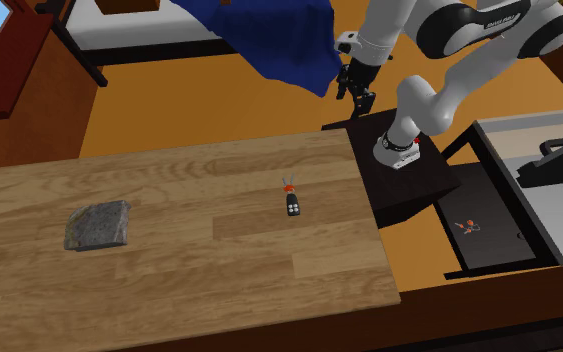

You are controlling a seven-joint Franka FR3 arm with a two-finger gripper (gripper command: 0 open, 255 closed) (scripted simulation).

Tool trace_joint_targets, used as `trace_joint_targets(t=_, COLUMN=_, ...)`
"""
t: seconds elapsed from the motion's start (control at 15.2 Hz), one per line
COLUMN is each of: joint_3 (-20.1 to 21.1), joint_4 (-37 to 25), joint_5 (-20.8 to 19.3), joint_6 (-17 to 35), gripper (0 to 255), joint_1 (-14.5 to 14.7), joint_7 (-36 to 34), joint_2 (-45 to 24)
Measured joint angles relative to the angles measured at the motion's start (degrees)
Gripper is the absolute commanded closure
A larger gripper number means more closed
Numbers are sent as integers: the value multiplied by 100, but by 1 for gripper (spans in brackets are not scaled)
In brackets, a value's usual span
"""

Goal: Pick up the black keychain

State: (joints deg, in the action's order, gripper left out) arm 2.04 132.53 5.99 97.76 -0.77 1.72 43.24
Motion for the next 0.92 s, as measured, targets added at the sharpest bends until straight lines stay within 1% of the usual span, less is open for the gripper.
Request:
trace_joint_targets(t=0.13, joint_3=-19, joint_4=-63, joint_5=-16, joint_6=32, gripper=0, joint_1=34, joint_7=102, joint_2=-102)
trace_joint_targets(t=0.26, joint_3=-46, joint_4=-279, joint_5=-46, joint_6=130, gripper=0, joint_1=160, joint_7=426, joint_2=-451)
trace_joint_targets(t=0.66, joint_3=-115, joint_4=-1379, joint_5=-148, joint_6=373, gripper=0, joint_1=566, joint_7=1648, joint_2=-1917)
trace_joint_targets(t=0.92, joint_3=-62, joint_4=-2186, joint_5=-196, joint_6=366, gripper=0, joint_1=807, joint_7=2415, joint_2=-2800)
